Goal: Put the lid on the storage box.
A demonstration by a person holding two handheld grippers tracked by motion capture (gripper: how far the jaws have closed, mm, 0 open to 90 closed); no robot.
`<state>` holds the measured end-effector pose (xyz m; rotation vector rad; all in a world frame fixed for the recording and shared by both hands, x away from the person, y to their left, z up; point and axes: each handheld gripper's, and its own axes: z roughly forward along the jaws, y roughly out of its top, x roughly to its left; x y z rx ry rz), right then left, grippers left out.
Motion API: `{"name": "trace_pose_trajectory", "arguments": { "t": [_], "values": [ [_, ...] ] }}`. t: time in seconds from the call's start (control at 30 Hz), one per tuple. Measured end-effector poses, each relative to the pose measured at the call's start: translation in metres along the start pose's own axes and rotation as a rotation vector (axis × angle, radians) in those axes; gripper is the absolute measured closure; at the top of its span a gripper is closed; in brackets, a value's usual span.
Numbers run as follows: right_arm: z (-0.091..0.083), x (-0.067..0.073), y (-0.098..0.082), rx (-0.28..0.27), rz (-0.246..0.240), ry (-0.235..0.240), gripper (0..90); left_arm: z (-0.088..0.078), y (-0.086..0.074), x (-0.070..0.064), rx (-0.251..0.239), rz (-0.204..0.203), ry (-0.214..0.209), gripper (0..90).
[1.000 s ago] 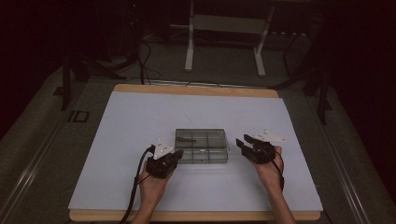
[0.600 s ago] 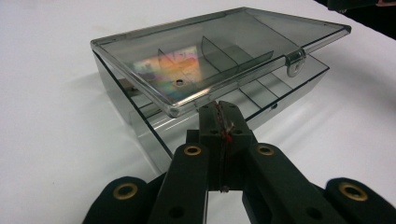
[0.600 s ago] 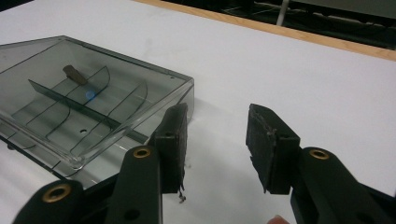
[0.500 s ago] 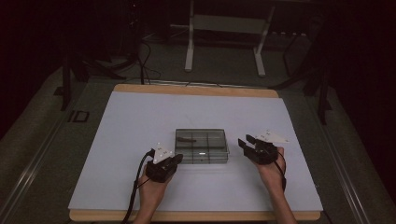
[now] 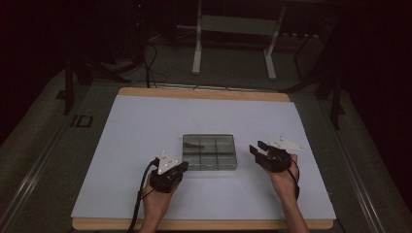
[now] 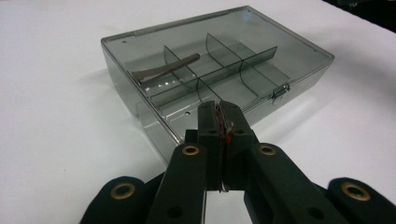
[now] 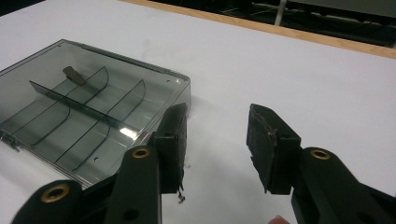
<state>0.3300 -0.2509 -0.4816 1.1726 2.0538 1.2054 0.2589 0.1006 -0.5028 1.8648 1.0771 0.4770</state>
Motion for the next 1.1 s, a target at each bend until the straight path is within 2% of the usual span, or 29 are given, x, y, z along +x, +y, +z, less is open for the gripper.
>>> {"name": "trace_pose_trajectory", "arguments": {
  "t": [0.4,0.8,0.97,1.0,1.03,1.1],
  "values": [
    [-0.001,-0.002,-0.002,0.008,0.001,-0.001,57.2,-0.004,-0.003,0.005,-0.012,0.003,0.021,87.3],
    [0.003,-0.006,-0.005,0.030,-0.001,0.000,55.9,-0.005,-0.007,0.021,-0.009,-0.020,0.060,86.2],
    [0.004,-0.011,-0.007,0.052,0.010,-0.007,54.1,0.000,-0.012,0.034,0.022,-0.027,0.107,84.9],
    [0.004,-0.012,-0.007,0.058,0.002,-0.022,53.8,0.001,-0.013,0.037,0.024,-0.032,0.118,84.4],
    [0.005,-0.014,-0.008,0.066,-0.006,-0.035,53.3,0.002,-0.013,0.040,0.035,-0.027,0.136,83.7],
    [0.006,-0.019,-0.009,0.098,0.006,-0.030,51.3,0.002,-0.013,0.046,0.043,-0.026,0.166,80.7]
  ]
}}
